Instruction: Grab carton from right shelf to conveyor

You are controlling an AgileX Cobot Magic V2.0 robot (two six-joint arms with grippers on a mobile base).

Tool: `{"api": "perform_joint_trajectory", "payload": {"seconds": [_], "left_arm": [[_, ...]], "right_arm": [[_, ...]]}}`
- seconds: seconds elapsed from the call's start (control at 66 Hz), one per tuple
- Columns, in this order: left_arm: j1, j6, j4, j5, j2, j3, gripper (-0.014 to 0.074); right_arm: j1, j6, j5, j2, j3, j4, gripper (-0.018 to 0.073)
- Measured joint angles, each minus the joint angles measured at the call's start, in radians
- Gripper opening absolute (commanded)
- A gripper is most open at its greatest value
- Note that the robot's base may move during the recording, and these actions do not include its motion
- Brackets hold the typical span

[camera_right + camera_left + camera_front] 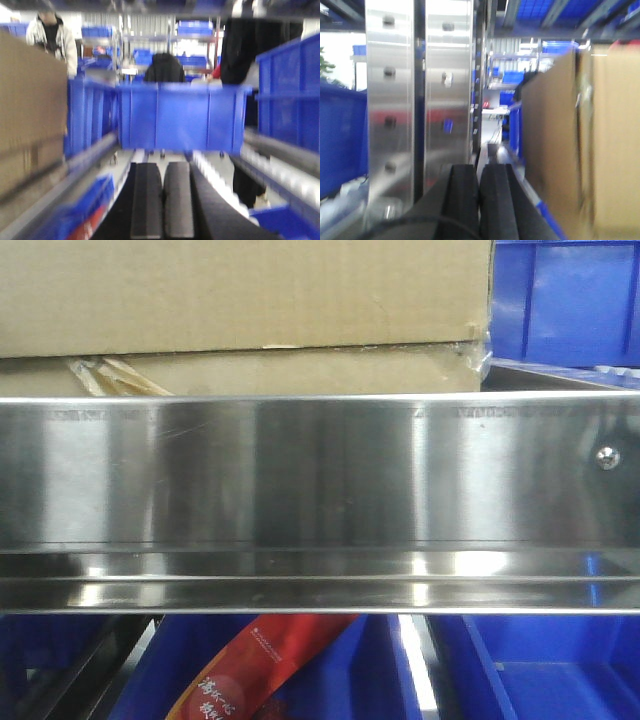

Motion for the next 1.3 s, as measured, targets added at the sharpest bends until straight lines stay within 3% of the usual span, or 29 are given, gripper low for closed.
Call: {"api": "perform_joint_trajectory", "payload": {"seconds": [0.061,0.136,0.227,0.318,0.485,0.652,0.849,1.152,1.304], "left_arm": [[0.0,0.0,0.002,0.074,-0.002,-0.079,0.0015],[0.0,0.0,0.018,0.207,0.033,-0.252,0.0102],[0.0,0.0,0.04,0.333,0.095,-0.392,0.0211],[0.0,0.0,0.052,0.447,0.171,-0.54,0.033],[0.0,0.0,0.059,0.511,0.3,-0.697,0.0413],[-0.023,0.0,0.025,0.529,0.346,-0.748,0.0418],[-0.14,0.002,0.023,0.619,0.43,-0.855,0.0417],[-0.343,0.002,0.029,0.772,0.716,-1.057,0.0417],[-0.364,-0.004,0.045,0.833,0.885,-1.192,0.0417]], "right_arm": [[0.0,0.0,0.045,-0.002,-0.073,0.0,-0.0069],[0.0,0.0,0.127,-0.002,-0.197,0.0,-0.003],[0.0,0.0,0.179,0.024,-0.304,0.0,0.0107],[0.0,0.0,0.214,0.072,-0.4,0.0,0.0299],[0.0,0.0,0.22,0.171,-0.498,-0.01,0.0566],[0.0,0.0,0.204,0.246,-0.514,-0.026,0.0559],[0.034,0.0,0.28,0.347,-0.647,0.012,0.0559],[0.302,0.0,0.416,0.621,-0.916,0.063,0.0559],[0.425,0.0,0.532,0.808,-1.06,0.068,0.0559]]}}
